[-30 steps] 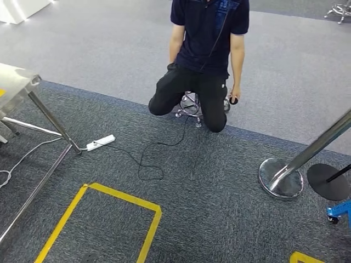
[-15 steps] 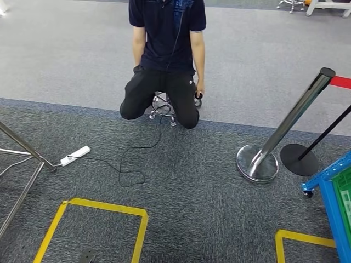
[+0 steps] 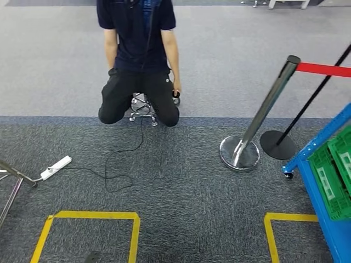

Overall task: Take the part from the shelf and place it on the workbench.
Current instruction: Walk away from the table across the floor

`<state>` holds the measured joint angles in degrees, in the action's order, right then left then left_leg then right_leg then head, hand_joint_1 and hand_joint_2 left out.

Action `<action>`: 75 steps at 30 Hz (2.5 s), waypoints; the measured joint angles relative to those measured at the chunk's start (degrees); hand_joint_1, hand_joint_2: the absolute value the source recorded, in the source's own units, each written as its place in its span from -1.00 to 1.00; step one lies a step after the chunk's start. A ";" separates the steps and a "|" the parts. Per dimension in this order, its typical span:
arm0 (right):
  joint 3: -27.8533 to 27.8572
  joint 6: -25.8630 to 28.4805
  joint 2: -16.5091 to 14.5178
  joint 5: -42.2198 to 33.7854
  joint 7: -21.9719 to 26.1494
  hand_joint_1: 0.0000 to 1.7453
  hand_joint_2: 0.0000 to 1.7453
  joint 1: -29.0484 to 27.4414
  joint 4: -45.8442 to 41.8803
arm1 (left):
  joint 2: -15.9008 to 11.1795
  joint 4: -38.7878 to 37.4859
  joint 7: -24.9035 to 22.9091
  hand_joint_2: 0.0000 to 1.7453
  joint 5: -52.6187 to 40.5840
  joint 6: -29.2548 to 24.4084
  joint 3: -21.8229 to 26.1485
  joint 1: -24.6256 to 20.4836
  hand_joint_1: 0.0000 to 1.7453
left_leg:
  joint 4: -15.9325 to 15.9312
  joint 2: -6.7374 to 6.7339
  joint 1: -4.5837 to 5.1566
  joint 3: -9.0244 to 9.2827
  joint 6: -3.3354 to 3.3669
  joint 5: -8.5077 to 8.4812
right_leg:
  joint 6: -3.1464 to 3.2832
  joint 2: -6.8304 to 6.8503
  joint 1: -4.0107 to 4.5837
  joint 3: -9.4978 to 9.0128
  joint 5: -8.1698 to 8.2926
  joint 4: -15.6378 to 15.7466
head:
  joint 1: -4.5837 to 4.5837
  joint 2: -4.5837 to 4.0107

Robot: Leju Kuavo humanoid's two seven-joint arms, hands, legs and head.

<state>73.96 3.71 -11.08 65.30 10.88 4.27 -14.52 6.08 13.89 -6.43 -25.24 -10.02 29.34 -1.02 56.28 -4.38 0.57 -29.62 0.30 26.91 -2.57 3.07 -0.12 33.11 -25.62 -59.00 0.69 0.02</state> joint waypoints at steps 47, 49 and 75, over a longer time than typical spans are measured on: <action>-0.13 -1.15 -0.05 0.33 -0.10 -1.00 -1.00 -0.06 0.23 | -0.13 -0.46 -1.53 1.00 -0.65 0.86 0.09 -0.29 -1.00 | 3.84 7.26 -1.40 -2.88 -2.17 -0.20 | 1.59 -8.51 -0.28 1.25 0.73 -0.12 | -0.45 0.00; -0.14 -1.15 -0.04 0.33 -0.10 -1.00 -1.00 -0.06 0.23 | -0.10 -0.51 -1.55 1.00 -0.69 0.88 0.10 -0.37 -1.00 | 1.32 8.31 -1.47 -1.89 -1.87 -0.37 | 0.82 -9.65 -0.34 1.78 1.05 -0.14 | -0.48 0.00; -0.46 -1.13 -0.04 0.33 -0.34 -1.00 -1.00 -0.12 0.28 | -0.14 -0.58 -1.79 1.00 -1.15 0.56 0.48 -0.32 -1.00 | 12.68 4.32 -0.80 -6.73 -2.48 3.84 | 2.47 -6.60 -0.06 0.72 0.55 0.30 | -0.38 0.00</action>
<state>73.50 2.58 -11.13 65.64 10.54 4.15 -14.25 5.94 13.31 -8.22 -26.39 -9.46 29.81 -1.34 68.96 -0.06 -0.23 -36.35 -2.18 30.75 -0.11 -3.54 -0.17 33.83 -25.07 -58.70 0.31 0.02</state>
